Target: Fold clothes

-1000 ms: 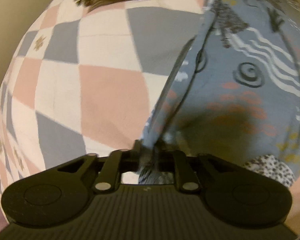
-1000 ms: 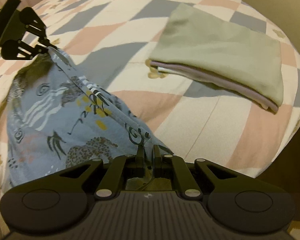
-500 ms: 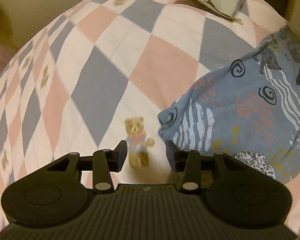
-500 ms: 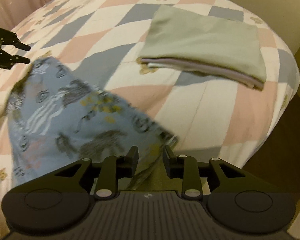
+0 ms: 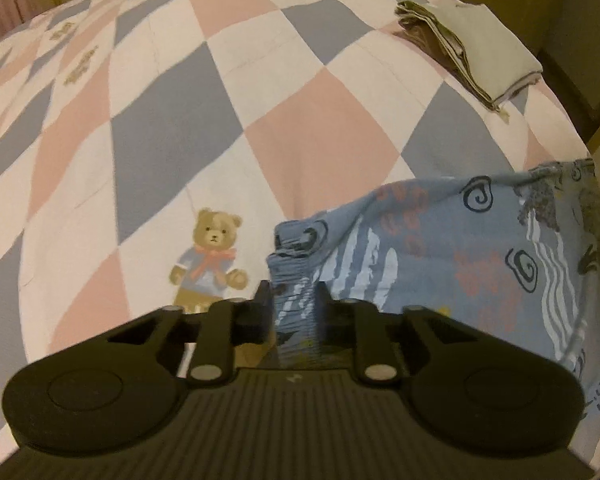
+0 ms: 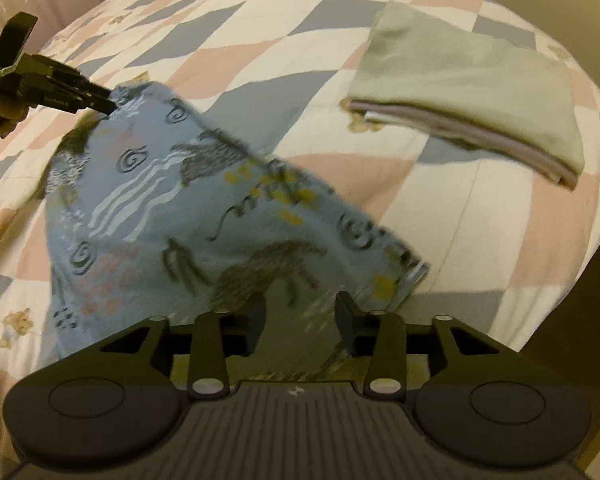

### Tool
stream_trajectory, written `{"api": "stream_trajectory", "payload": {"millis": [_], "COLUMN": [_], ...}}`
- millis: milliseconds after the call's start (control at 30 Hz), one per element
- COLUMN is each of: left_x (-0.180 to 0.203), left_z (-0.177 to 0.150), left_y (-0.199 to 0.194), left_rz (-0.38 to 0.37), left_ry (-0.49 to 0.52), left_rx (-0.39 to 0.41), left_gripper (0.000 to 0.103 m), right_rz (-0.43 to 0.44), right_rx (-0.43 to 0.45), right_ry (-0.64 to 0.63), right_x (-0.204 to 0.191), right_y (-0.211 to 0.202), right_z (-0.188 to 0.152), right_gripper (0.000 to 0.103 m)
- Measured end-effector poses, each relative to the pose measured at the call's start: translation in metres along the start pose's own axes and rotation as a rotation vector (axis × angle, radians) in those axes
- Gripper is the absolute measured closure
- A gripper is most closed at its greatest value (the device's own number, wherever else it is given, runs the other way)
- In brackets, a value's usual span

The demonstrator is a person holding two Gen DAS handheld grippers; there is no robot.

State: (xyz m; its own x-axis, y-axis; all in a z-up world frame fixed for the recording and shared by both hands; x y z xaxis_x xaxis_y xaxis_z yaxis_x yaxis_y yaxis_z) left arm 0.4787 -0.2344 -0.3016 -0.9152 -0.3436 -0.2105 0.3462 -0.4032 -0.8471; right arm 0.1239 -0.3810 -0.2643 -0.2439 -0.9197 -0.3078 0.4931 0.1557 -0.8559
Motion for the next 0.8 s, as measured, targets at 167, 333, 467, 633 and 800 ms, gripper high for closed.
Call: {"api": "stream_trajectory", "payload": {"millis": [167,333,467,633,800], "left_x": [0.011,0.013,0.004,-0.012,-0.028], "left_z": [0.022,0.02,0.011,0.007,-0.003], "left_y": [-0.024,-0.005,0.012,0.003,-0.03], "left_rz": [0.025,0.045,0.063,0.079,0.127], "left_ry": [0.108,0.166,0.11,-0.002,-0.087], "left_rx": [0.142,0.115,0.047,0.038,0.079], "left_gripper": [0.101,0.101,0.089,0.08,0.08], "right_rz": [-0.058,-0.071,-0.067,-0.052,-0.035], "right_rx": [0.004,-0.017,-0.03,-0.014,-0.003], "right_ry": [-0.041,-0.076,-0.067,-0.031,-0.005], "right_x": [0.03,0.046,0.053,0.059,0.064], "right_y": [0.001,0.011,0.016,0.01,0.01], "right_z": [0.015,0.021,0.02,0.018,0.018], "right_gripper": [0.056,0.05,0.047,0.042,0.042]}}
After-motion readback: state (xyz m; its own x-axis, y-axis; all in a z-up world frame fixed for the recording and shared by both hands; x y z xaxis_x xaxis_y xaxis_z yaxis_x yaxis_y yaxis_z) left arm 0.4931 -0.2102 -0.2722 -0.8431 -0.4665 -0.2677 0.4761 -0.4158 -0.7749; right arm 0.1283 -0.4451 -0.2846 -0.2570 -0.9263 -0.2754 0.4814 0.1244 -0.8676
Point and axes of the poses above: each gripper's, at about its wrist camera, not at the fingertips, and y roughly the way its jaws point, x to its right, z to its top, the point moved 10 cm from there along y, roughly the way its jaws point, and after that the axes turned 15 degrees about z, right-handed, at the moved point
